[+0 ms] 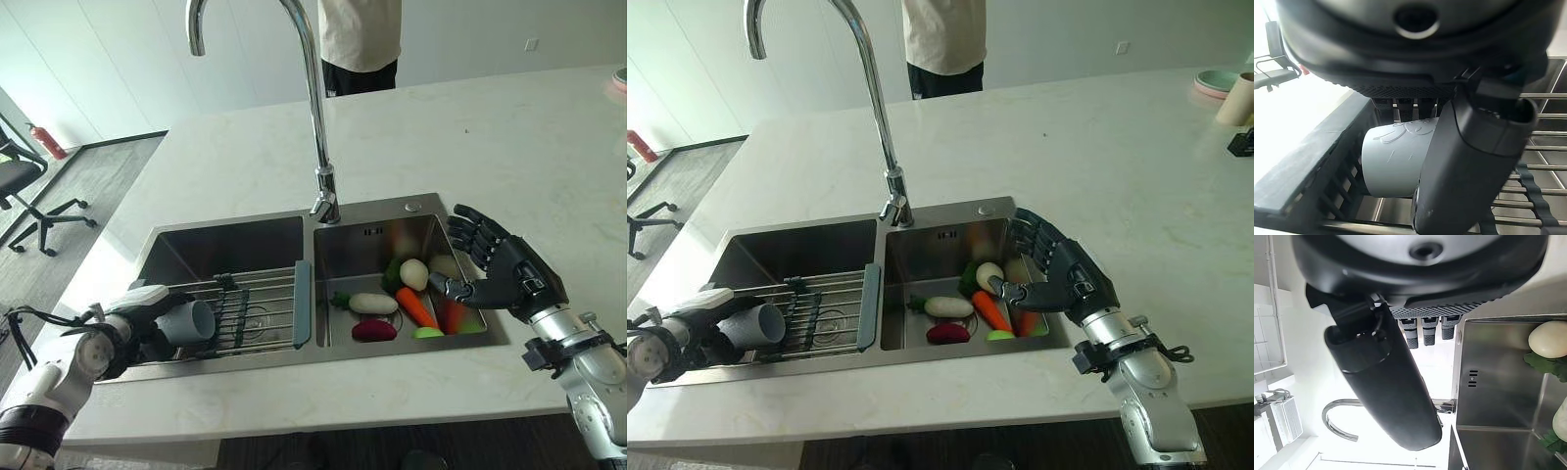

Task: Place the dishes in the dishwasher.

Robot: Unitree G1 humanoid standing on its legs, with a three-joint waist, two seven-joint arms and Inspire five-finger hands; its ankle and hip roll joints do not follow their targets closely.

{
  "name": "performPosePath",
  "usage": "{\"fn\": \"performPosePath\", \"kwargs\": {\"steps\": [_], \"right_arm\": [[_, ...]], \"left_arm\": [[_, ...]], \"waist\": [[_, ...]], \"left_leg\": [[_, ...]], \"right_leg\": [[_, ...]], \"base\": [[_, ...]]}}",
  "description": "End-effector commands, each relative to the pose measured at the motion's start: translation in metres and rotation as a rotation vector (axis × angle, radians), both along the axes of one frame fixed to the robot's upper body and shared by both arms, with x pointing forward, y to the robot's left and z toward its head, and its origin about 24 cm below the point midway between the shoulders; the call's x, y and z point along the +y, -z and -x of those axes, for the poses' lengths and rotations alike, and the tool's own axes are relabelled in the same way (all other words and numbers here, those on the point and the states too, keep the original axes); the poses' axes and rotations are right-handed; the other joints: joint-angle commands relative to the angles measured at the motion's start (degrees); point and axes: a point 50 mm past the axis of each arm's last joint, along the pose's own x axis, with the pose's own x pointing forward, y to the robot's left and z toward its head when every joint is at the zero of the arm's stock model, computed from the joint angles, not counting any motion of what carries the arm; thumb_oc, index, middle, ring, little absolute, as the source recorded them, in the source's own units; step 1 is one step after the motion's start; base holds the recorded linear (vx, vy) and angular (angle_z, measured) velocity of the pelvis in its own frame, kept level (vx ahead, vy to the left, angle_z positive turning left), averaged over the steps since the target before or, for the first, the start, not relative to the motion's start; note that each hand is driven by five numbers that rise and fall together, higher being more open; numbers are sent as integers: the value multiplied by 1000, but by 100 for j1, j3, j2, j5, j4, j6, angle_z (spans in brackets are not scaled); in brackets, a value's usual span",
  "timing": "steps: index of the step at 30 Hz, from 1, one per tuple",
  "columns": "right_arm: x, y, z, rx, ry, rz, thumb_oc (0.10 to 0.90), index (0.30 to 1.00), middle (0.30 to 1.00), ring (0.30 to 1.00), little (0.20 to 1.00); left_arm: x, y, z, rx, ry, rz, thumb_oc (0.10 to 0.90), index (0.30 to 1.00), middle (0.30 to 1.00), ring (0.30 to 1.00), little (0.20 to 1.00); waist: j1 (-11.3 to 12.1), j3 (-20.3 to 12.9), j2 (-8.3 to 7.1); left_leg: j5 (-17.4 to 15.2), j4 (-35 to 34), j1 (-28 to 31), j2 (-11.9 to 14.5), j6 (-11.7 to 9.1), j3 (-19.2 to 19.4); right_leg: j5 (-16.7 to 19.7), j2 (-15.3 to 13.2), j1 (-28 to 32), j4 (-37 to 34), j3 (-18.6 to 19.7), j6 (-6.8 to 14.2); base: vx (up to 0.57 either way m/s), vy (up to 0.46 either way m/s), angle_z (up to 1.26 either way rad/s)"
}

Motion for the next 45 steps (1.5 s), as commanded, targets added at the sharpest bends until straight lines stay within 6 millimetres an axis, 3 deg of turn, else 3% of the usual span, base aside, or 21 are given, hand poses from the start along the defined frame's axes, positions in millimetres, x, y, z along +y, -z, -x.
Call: {"fn": "performPosePath", "kwargs": {"steps": [1, 2, 7, 17, 22, 26, 34, 45], "right_arm": [[9, -58, -7, -319, -57, 17, 800, 900, 900, 900, 900], [10, -58, -7, -318, -59, 17, 800, 900, 900, 900, 900], [8, -56, -6, -307, -57, 22, 800, 900, 900, 900, 900], [7, -55, -7, -298, -59, 30, 800, 900, 900, 900, 900], [6, -56, -7, -293, -55, 33, 800, 900, 900, 900, 900], [4, -57, -6, -293, -45, 29, 800, 900, 900, 900, 900], [0, -56, 1, -303, 1, 7, 800, 900, 900, 900, 900], [-1, -54, 12, -331, 53, -33, 800, 900, 900, 900, 900]], "left_arm": [[5, -53, -29, -214, -50, 9, 485, 427, 427, 427, 427], [5, -50, -29, -193, -63, 22, 400, 300, 300, 300, 300], [7, -39, -25, -136, -95, 78, 400, 300, 300, 300, 300], [6, -48, -29, -211, -76, 108, 400, 300, 300, 300, 300], [2, -69, -31, -345, -29, 106, 400, 300, 300, 300, 300], [-4, -98, -30, -516, 15, 95, 400, 300, 300, 300, 300], [-16, -146, -9, -864, 78, 50, 400, 300, 300, 300, 300], [-28, -158, 34, -1187, 121, 112, 400, 300, 300, 300, 300]], "waist": [[-103, -132, -65], [-115, -132, -68], [-136, -132, -80], [-139, -100, -97], [-95, -91, -103], [-31, -86, -117], [146, -96, -177], [320, -122, -252]], "left_leg": [[-1848, 1082, 239, 214, -240, -49], [-1817, 1082, 219, 216, -231, -44], [-1855, 1082, 269, 216, -226, -20], [-1834, 1082, 257, 203, -207, -6], [-1841, 1082, 265, 193, -209, -13], [-1878, 1082, 287, 177, -216, -45], [-1883, 1082, 230, 149, -215, -150], [-1836, 1082, 145, 141, -216, -272]], "right_leg": [[104, 11, 275, -720, -34, 553], [138, 19, 247, -720, -24, 542], [119, 31, 270, -720, 11, 558], [158, 26, 245, -720, 6, 545], [161, 0, 260, -720, -21, 553], [122, -23, 302, -720, -47, 569], [94, -72, 298, -720, -131, 565], [90, -98, 267, -720, -236, 526]], "base": [[2, 5, -5], [0, 0, 0], [29, 7, 1], [1, 0, 0], [0, 0, 0], [0, 0, 0], [-4, -24, 1], [-11, -57, 8]]}}
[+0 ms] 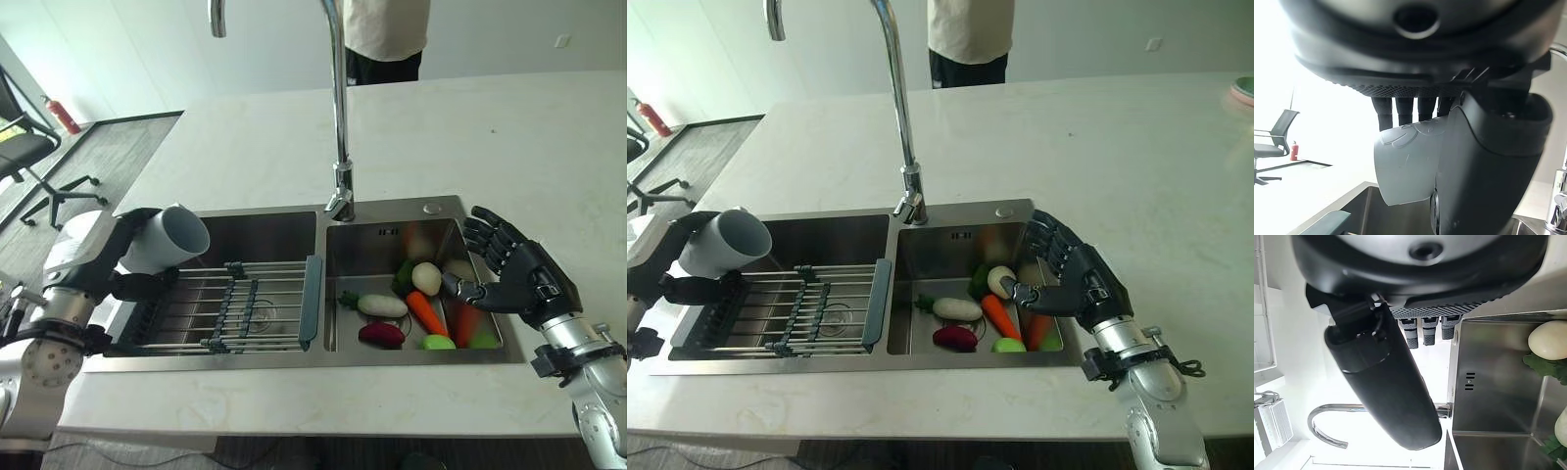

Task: Place the dishes in the dishwasher.

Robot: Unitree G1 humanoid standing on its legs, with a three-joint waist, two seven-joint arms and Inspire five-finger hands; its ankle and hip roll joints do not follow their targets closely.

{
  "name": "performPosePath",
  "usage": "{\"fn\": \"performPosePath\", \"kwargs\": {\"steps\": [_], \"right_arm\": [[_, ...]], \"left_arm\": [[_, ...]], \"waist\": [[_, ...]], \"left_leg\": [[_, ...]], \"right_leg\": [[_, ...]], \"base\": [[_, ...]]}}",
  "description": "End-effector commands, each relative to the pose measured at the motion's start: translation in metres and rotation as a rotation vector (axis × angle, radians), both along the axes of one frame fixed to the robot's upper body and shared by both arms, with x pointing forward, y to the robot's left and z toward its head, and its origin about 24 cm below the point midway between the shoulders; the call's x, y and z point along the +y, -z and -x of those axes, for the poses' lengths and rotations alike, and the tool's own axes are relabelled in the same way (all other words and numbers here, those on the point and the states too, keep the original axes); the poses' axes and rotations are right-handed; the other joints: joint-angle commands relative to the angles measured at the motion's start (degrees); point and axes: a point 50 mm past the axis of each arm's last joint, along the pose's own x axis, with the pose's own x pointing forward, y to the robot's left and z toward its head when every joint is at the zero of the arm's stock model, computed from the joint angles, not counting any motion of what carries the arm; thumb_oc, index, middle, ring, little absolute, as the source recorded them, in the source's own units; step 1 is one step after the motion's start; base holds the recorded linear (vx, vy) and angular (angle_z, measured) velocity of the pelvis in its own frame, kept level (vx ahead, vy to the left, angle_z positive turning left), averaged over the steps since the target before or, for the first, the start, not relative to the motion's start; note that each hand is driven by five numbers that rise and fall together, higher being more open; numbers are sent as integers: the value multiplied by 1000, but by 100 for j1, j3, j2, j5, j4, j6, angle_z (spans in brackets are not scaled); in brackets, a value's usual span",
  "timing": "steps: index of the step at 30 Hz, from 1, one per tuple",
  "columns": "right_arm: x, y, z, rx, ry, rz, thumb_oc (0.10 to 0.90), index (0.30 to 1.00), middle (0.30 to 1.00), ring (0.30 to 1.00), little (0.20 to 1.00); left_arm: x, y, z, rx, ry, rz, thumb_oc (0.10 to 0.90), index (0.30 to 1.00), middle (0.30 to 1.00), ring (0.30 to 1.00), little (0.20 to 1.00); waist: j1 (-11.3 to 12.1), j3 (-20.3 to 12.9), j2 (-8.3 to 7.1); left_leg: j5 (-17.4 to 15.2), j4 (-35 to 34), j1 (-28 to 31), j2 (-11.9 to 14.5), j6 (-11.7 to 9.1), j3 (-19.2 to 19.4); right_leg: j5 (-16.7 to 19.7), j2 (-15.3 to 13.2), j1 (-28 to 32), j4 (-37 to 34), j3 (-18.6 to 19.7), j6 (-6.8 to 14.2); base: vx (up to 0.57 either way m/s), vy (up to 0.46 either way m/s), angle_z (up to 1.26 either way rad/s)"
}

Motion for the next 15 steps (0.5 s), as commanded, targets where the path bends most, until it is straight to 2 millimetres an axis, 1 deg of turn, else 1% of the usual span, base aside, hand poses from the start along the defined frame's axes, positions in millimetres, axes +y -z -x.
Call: {"fn": "performPosePath", "kwargs": {"steps": [1, 4, 7, 9, 11, 14, 15], "right_arm": [[11, -58, 1, -337, -20, 1, 800, 900, 900, 900, 900], [12, -57, 5, -359, -12, -14, 800, 900, 900, 900, 900], [17, -57, 9, -383, -11, -31, 800, 900, 900, 900, 900], [21, -56, 13, -402, -16, -48, 800, 900, 900, 900, 900], [29, -60, 15, -433, -36, -80, 800, 900, 900, 900, 900], [32, -62, 17, -455, -41, -93, 800, 900, 900, 900, 900], [34, -62, 18, -469, -31, -107, 800, 900, 900, 900, 900]], "left_arm": [[-5, -76, 8, -482, 63, 9, 400, 300, 300, 300, 300], [-15, -77, 18, -609, 112, 68, 400, 300, 300, 300, 300], [-28, -72, 30, -744, 155, 143, 400, 300, 300, 300, 300], [-37, -64, 39, -818, 173, 212, 400, 300, 300, 300, 300], [-50, -51, 45, -864, 203, 349, 400, 300, 300, 300, 300], [-57, -45, 48, -875, 210, 401, 400, 300, 300, 300, 300], [-62, -41, 51, -874, 227, 433, 400, 300, 300, 300, 300]], "waist": [[-72, -227, -154], [-16, -234, -191], [57, -242, -258], [126, -255, -310], [199, -272, -347], [240, -248, -324], [273, -218, -296]], "left_leg": [[-1816, 1090, 163, 168, -211, -115], [-1815, 1090, 157, 181, -219, -160], [-1806, 1090, 155, 204, -249, -229], [-1803, 1090, 156, 233, -285, -302], [-1699, 1090, 85, 345, -384, -428], [-1580, 1090, -12, 449, -486, -489], [-1401, 1090, -155, 591, -622, -458]], "right_leg": [[139, -97, 143, -669, -90, 538], [111, -85, 158, -669, -131, 506], [69, -56, 186, -669, -177, 455], [8, -9, 211, -669, -205, 392], [-59, 133, 190, -669, -218, 238], [-116, 216, 178, -669, -228, 160], [-137, 252, 177, -669, -279, 132]], "base": [[-18, -90, 5], [-17, -97, 4], [-24, -153, 16], [-43, -281, 17], [-64, -394, 33], [-57, -220, 28], [-111, -204, 35]]}}
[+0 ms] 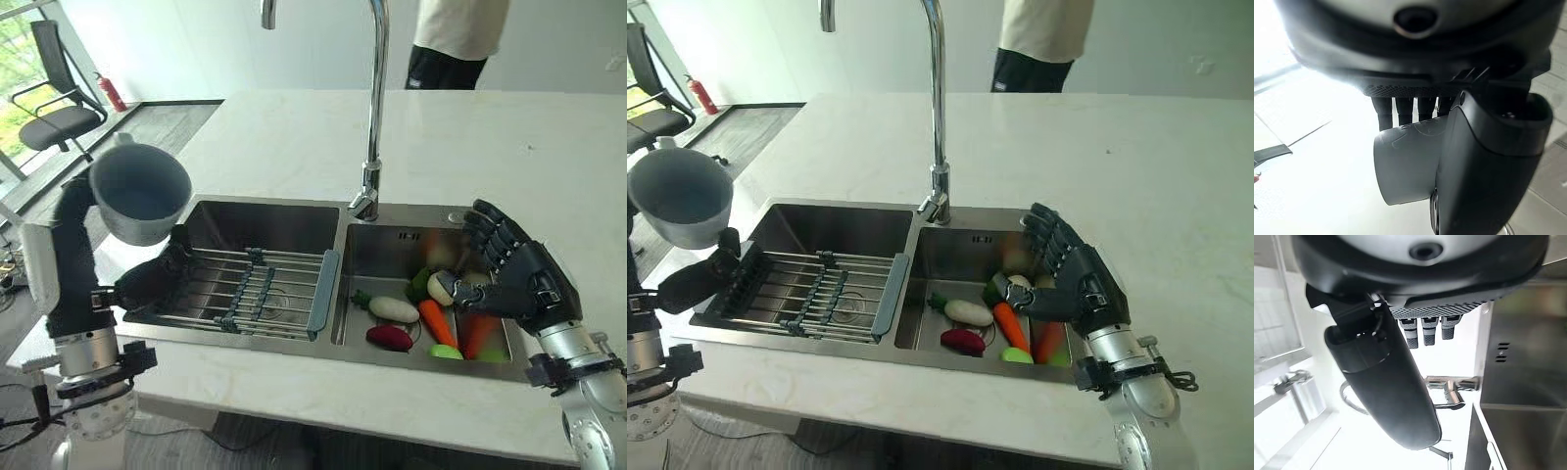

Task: Place the dishes in the dishwasher.

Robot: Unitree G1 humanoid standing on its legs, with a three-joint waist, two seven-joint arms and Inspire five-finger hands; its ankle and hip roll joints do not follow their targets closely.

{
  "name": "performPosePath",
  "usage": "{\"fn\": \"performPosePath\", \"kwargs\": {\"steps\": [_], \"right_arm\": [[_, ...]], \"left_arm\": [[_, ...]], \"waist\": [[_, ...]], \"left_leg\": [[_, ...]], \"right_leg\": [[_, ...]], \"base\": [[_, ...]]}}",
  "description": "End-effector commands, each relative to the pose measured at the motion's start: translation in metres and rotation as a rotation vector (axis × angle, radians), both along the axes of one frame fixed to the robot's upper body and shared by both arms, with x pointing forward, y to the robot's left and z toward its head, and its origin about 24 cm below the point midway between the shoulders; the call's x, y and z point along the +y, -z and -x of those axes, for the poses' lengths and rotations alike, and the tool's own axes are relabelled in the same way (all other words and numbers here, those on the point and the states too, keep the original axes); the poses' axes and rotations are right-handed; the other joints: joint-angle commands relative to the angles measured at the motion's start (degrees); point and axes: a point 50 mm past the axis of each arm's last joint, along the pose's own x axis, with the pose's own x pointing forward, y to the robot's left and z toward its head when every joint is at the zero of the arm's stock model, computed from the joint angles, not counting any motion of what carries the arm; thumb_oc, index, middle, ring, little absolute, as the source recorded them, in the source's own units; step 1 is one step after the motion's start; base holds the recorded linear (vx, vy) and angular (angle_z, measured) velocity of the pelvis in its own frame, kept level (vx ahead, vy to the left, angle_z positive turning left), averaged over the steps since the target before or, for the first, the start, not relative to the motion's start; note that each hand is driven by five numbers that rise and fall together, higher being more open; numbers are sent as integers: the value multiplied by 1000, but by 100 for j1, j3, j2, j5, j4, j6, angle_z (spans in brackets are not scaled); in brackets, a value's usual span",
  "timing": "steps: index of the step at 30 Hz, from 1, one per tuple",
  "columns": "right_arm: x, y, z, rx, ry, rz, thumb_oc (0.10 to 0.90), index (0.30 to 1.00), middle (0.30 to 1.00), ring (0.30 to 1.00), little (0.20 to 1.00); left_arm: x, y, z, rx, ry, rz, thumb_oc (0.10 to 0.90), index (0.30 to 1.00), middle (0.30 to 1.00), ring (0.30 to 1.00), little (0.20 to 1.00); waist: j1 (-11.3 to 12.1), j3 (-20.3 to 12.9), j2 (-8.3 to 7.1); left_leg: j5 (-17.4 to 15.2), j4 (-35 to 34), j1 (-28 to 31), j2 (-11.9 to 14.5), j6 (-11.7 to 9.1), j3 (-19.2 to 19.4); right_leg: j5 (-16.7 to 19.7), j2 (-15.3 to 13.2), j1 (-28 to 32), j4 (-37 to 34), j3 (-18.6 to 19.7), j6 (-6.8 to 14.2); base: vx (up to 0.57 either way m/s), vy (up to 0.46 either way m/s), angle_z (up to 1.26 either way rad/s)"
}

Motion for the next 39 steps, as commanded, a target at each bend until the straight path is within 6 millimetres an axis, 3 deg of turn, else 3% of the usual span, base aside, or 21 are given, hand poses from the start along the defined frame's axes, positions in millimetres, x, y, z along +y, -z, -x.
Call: {"fn": "performPosePath", "kwargs": {"steps": [1, 3, 4, 5, 8, 11, 12, 14, 16, 19, 24, 25, 26, 28, 29, 30, 31, 34, 39], "right_arm": [[13, -52, 3, -360, -11, -53, 800, 900, 900, 900, 900], [16, -58, 3, -393, -22, -40, 800, 900, 900, 900, 900], [14, -66, 4, -438, -60, -51, 800, 900, 900, 900, 900], [14, -67, 3, -439, -60, -51, 800, 900, 900, 900, 900], [11, -76, 3, -518, -19, -25, 800, 900, 900, 900, 900], [6, -79, 2, -545, 31, -30, 800, 900, 900, 900, 900], [4, -79, 3, -549, 43, -27, 800, 900, 900, 900, 900], [4, -77, 4, -555, 47, -24, 800, 900, 900, 900, 900], [4, -77, 4, -554, 51, -25, 800, 900, 900, 900, 900], [6, -69, 4, -533, 58, -44, 800, 900, 900, 900, 900], [20, -54, 6, -484, 14, -67, 800, 900, 900, 900, 900], [22, -53, 6, -481, 7, -72, 800, 900, 900, 900, 900], [22, -52, 5, -476, 18, -73, 800, 900, 900, 900, 900], [22, -53, 4, -475, 18, -71, 800, 900, 900, 900, 900], [18, -51, 4, -462, 60, -59, 800, 900, 900, 900, 900], [14, -51, 4, -454, 72, -47, 800, 900, 900, 900, 900], [12, -51, 4, -453, 56, -48, 800, 900, 900, 900, 900], [12, -54, 3, -462, 29, -55, 800, 900, 900, 900, 900], [22, -61, -6, -494, 10, -60, 800, 900, 900, 900, 900]], "left_arm": [[-9, -49, 8, -289, 95, -82, 400, 300, 300, 300, 300], [-12, -50, 11, -328, 109, -56, 400, 300, 300, 300, 300], [-15, -54, 10, -387, 142, -13, 400, 300, 300, 300, 300], [-15, -54, 10, -388, 143, -13, 400, 300, 300, 300, 300], [-23, -62, 3, -454, 218, 28, 400, 300, 300, 300, 300], [-29, -66, -2, -513, 301, 66, 400, 300, 300, 300, 300], [-30, -66, -3, -531, 323, 78, 400, 300, 300, 300, 300], [-32, -67, -6, -538, 346, 80, 400, 300, 300, 300, 300], [-32, -67, -6, -542, 356, 83, 400, 300, 300, 300, 300], [-30, -66, -3, -522, 368, 93, 400, 300, 300, 300, 300], [-30, -68, -3, -503, 322, 75, 400, 300, 300, 300, 300], [-31, -68, -4, -497, 316, 67, 400, 300, 300, 300, 300], [-34, -69, -8, -488, 329, 58, 400, 300, 300, 300, 300], [-34, -69, -9, -488, 328, 57, 400, 300, 300, 300, 300], [-40, -70, -17, -480, 372, 70, 400, 300, 300, 300, 300], [-45, -70, -23, -474, 394, 70, 400, 300, 300, 300, 300], [-50, -70, -27, -476, 389, 63, 400, 300, 300, 300, 300], [-54, -70, -30, -487, 384, 71, 400, 300, 300, 300, 300], [-51, -68, -29, -481, 365, 84, 400, 300, 300, 300, 300]], "waist": [[-115, -158, -211], [-32, -53, -186], [-47, 14, -308], [-46, 24, -314], [-176, 86, -498], [-469, 125, -542], [-553, 130, -541], [-644, 172, -495], [-613, 176, -468], [-439, 181, -402], [-142, 190, -387], [-154, 191, -392], [-262, 207, -383], [-305, 200, -384], [-662, 219, -411], [-838, 187, -432], [-903, 194, -468], [-761, 183, -501], [-509, 232, -471]], "left_leg": [[-1564, 1254, -41, 407, -498, 145], [-1668, 1254, 63, 339, -461, 230], [-1656, 1254, 440, 192, -248, 921], [-1655, 1254, 446, 180, -240, 923], [-1889, 1254, 1020, 39, -81, 1580], [-1628, 1254, 1582, 475, -181, 2602], [-1691, 1254, 1714, 607, -206, 2859], [-2030, 1254, 1749, 656, -150, 3002], [-2187, 1254, 1755, 630, -118, 2935], [-2481, 1254, 1488, 392, -102, 2422], [-2631, 1254, 1072, -76, 73, 1588], [-2626, 1254, 1029, -122, 101, 1446], [-2627, 1254, 966, -212, 150, 1099], [-2603, 1254, 919, -229, 160, 1010], [-2459, 1254, 730, -406, 293, 475], [-2428, 1254, 638, -470, 330, 246], [-2374, 1254, 563, -491, 350, 174], [-2329, 1254, 462, -436, 278, 190], [-2311, 1254, 467, -393, 233, 101]], "right_leg": [[72, -9, 153, -947, 288, 529], [-12, 3, 178, -947, 203, 524], [155, -280, 99, -947, -87, 525], [154, -293, 106, -947, -86, 532], [298, -633, 136, -947, -420, 588], [479, -867, 173, -947, -960, 571], [559, -935, 183, -947, -1127, 561], [784, -1040, 187, -947, -1374, 659], [948, -1111, 167, -947, -1493, 745], [1338, -1328, 107, -947, -1684, 1090], [1745, -1663, 79, -947, -1906, 1170], [1682, -1598, 52, -947, -1781, 1157], [1453, -1276, -86, -947, -1228, 1119], [1391, -1183, -144, -947, -1105, 1071], [1062, -481, -447, -947, 175, 925], [959, -238, -496, -947, 846, 907], [999, -161, -501, -947, 1090, 932], [888, -246, -430, -947, 961, 973], [800, -288, -323, -947, 745, 982]], "base": [[-186, -218, 34], [-281, -131, 50], [-305, -66, 47], [-325, -80, 57], [-211, 6, 107], [-349, 142, 142], [-322, 209, 195], [-294, 269, 195], [-177, 249, 159], [-172, 352, 151], [-60, 366, 82], [42, 224, 53], [59, 67, 38], [56, 2, 100], [113, -15, 144], [102, -56, 189], [33, -86, 226], [-45, -133, 195], [-25, -175, 27]]}}
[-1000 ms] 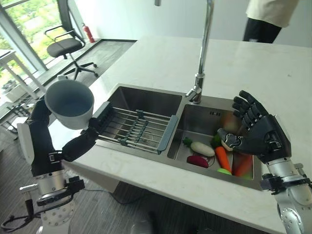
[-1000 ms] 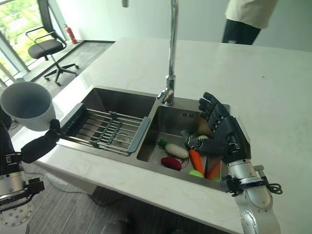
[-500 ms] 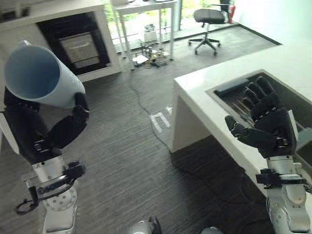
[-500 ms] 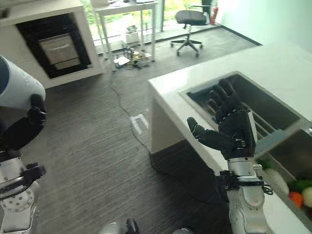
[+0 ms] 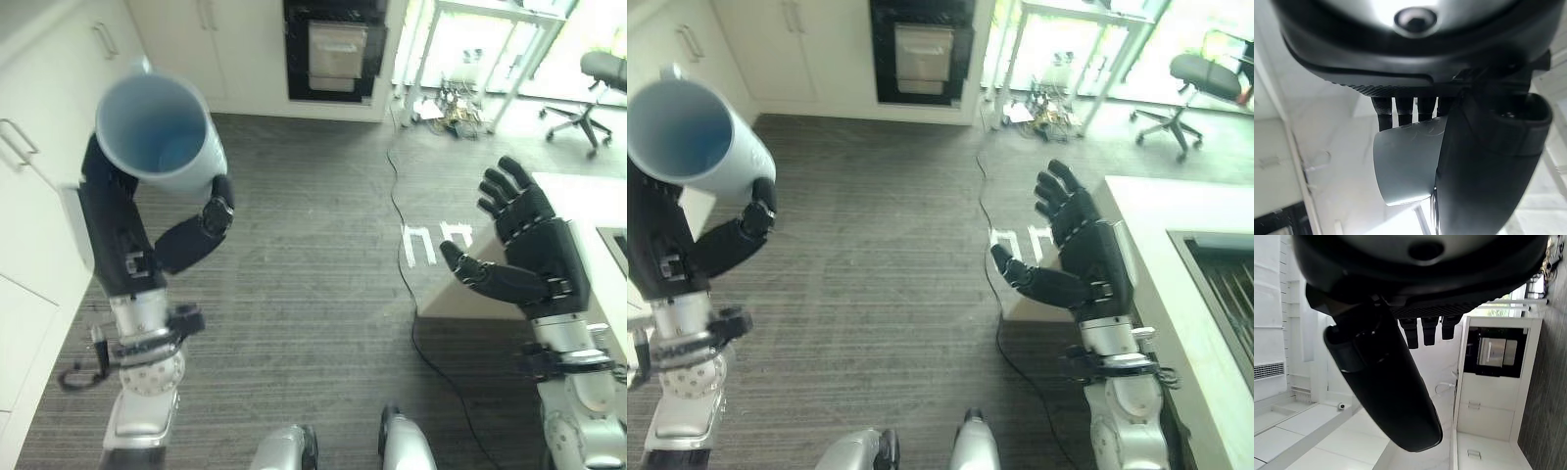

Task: Place the dishes in the dishwasher.

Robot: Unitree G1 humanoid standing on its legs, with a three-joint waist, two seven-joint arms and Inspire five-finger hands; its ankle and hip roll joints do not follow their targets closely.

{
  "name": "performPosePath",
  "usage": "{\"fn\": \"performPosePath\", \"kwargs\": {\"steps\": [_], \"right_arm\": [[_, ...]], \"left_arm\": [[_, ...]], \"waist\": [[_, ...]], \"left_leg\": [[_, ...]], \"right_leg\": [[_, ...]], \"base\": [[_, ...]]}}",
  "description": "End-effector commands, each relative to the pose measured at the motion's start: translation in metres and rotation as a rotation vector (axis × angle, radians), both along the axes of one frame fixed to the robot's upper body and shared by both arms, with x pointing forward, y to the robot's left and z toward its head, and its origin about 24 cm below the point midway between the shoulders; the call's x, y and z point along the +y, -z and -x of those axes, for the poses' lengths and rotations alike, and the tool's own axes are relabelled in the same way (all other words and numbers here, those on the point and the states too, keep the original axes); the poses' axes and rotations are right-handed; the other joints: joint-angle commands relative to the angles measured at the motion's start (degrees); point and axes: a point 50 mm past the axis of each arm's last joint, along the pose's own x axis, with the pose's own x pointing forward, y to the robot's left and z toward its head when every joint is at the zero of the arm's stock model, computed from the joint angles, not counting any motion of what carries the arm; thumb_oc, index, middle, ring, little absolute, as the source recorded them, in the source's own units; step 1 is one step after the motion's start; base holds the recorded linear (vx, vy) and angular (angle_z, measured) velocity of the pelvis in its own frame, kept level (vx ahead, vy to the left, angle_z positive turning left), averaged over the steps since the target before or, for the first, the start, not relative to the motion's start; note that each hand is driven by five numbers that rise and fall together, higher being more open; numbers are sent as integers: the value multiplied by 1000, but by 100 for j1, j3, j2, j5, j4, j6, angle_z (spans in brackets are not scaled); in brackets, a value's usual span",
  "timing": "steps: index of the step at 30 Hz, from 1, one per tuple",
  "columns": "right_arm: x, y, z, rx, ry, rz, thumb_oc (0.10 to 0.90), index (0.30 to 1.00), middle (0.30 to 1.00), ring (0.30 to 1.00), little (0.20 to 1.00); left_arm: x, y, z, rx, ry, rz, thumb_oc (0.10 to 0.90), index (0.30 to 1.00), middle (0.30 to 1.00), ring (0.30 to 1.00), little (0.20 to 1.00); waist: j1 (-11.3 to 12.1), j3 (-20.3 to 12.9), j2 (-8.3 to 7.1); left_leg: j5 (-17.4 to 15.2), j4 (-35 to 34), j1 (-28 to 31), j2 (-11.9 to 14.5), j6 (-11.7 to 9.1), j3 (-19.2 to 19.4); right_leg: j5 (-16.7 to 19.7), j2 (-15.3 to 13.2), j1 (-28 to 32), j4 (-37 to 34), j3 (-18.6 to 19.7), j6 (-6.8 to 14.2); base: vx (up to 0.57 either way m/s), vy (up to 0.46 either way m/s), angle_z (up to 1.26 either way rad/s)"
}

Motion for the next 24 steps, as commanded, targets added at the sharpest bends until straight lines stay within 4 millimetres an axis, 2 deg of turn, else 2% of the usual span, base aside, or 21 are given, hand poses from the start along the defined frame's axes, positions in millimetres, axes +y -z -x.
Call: {"fn": "performPosePath", "kwargs": {"steps": [1, 13, 14, 17, 19, 24], "right_arm": [[4, -45, 4, -256, -4, 19, 800, 900, 900, 900, 900], [8, -42, 4, -223, -41, 18, 800, 900, 900, 900, 900], [-2, -19, 15, -202, 72, 1, 800, 900, 900, 900, 900], [-7, -23, 19, -207, 23, -25, 800, 900, 900, 900, 900], [-6, -23, 19, -204, 24, -11, 800, 900, 900, 900, 900], [2, -23, 11, -178, 14, 1, 800, 900, 900, 900, 900]], "left_arm": [[-7, -46, 13, -275, 40, -85, 400, 300, 300, 300, 300], [-1, -40, 24, -258, -12, -83, 400, 300, 300, 300, 300], [-27, -33, 13, -193, 161, -145, 400, 300, 300, 300, 300], [-11, -28, 17, -164, 151, -70, 400, 300, 300, 300, 300], [-7, -26, 19, -160, 168, -35, 400, 300, 300, 300, 300], [-11, -25, 17, -169, 143, -21, 400, 300, 300, 300, 300]], "waist": [[-180, -398, 163], [-93, -539, 304], [-407, -338, 194], [-399, -432, 165], [-346, -481, 161], [-254, -597, 114]], "left_leg": [[-393, -897, 659, 542, -609, -46], [-312, -897, 625, 664, -748, -51], [-353, -897, 455, 97, -456, 137], [-380, -897, 467, 71, -369, -15], [-387, -897, 472, 101, -340, 33], [-440, -897, 548, 97, -290, 138]], "right_leg": [[-404, 466, 600, -313, -470, 34], [-637, 504, 794, -313, -626, -100], [-87, 1063, 336, -313, -251, 59], [-79, 1114, 160, -313, -240, -9], [-148, 1106, 225, -313, -312, -76], [-403, 1118, 438, -313, -368, -235]], "base": [[14, -114, 25], [7, -65, 5], [-40, -22, 2], [-4, -45, 3], [27, -52, 1], [17, -69, 0]]}}
